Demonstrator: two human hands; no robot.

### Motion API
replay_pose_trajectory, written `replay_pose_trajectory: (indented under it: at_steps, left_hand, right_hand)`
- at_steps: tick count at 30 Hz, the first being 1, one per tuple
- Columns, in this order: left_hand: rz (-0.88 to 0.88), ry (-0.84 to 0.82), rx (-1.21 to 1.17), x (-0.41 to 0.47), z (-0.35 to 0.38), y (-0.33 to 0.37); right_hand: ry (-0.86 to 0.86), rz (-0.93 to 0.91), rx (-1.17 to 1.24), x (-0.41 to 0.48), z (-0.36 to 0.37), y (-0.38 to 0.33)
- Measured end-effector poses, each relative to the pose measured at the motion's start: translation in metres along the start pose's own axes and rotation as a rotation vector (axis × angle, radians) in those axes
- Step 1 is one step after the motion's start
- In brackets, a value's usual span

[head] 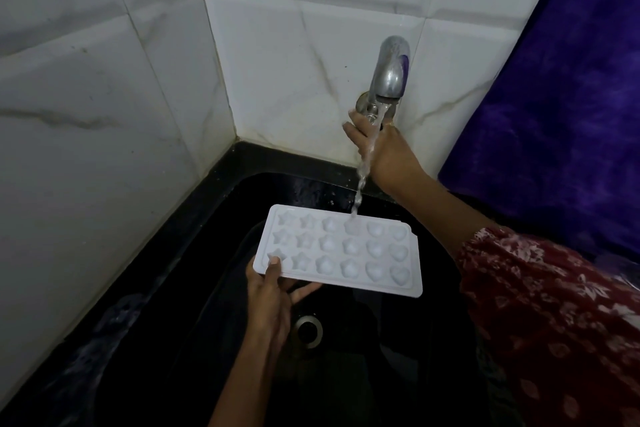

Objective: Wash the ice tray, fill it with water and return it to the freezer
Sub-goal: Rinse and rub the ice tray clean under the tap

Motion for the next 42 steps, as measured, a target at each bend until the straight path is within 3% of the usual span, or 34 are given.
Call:
replay_pose_trajectory:
  at_steps: [2,4,9,12,19,24,31,33,38,40,42]
  left_hand:
    - [-0.004,0.007,-0.010,-0.001,-0.001,0.001]
    - [-0.010,0.021,-0.022,0.000,-0.003,0.001]
    - [-0.055,0.047,-0.060,-0.002,-0.003,-0.006]
    - [-0.103,0.057,-0.098,-0.006,-0.002,-0.016]
    - [-0.197,0.025,-0.148,-0.010,0.003,-0.031]
    - [-0.215,-0.003,-0.206,-0.005,0.015,-0.040]
    - [-0.186,-0.003,-0.261,0.008,0.004,-0.038]
    - [-0.125,0.028,-0.266,0.014,0.000,-0.030]
    - [-0.052,0.030,-0.250,0.016,0.003,-0.016]
    - [-0.047,0.036,-0.248,0.016,0.008,-0.017]
    - [-0.052,0.037,-0.250,0.017,0.013,-0.018]
  right_hand:
    - [0.174,0.102,0.156,-0.016,0.004,-0.004]
    - [0.249,0.157,0.151,-0.044,0.019,-0.021]
    - [-0.103,0.143,0.252,-0.093,0.089,-0.059]
    - [-0.161,0.135,0.194,-0.091,0.100,-0.068]
    - [-0.134,-0.293,0.095,-0.087,0.093,-0.093]
    - [-0.111,-0.094,0.094,-0.072,0.092,-0.081]
    - [-0.060,-0.529,0.167,-0.097,0.086,-0.098]
    - [-0.056,-0.461,0.199,-0.097,0.086,-0.077]
    - [-0.024,-0.007,0.101,-0.099,0.092,-0.031]
    - [-0.033,0.011,0.188,-0.103,0.090,-0.047]
    - [-0.069,-0.108,0.237,-0.107,0.087,-0.073]
Point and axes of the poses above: each hand's wrist, its own x-axis towards the middle knuckle, its own z-axis out of the palm, y = z × x, the point moved 4 cm from there along x, towards the middle knuckle, and after that the axes turned 12 degrees about -x, right-handed, at the moved point
